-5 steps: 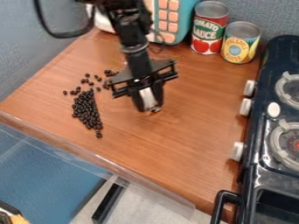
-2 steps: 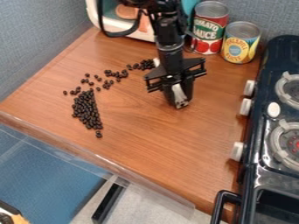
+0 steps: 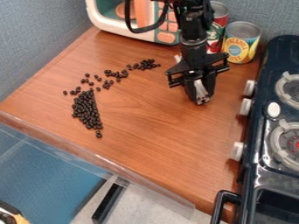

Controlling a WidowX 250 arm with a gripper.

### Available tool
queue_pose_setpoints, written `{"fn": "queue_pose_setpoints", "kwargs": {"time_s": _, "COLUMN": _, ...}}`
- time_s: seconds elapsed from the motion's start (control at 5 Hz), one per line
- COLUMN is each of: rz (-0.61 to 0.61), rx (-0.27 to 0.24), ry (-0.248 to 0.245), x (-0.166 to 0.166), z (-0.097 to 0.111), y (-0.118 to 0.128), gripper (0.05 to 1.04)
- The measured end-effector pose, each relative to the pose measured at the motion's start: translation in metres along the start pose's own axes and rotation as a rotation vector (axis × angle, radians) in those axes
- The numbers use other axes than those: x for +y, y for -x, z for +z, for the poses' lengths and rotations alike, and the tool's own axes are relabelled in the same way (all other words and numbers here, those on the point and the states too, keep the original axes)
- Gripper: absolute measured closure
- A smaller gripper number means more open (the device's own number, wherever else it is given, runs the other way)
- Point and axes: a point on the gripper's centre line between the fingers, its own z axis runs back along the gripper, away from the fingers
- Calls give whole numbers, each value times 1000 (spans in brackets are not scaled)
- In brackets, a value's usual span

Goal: Sweep into pile

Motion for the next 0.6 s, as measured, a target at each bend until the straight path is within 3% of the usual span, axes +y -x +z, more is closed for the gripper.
{"fn": "queue_pose_setpoints", "kwargs": {"time_s": 0.6, "rz": 72, "rx": -15, "ry": -8, "x": 16, "z": -4, "y": -21, "gripper": 711}}
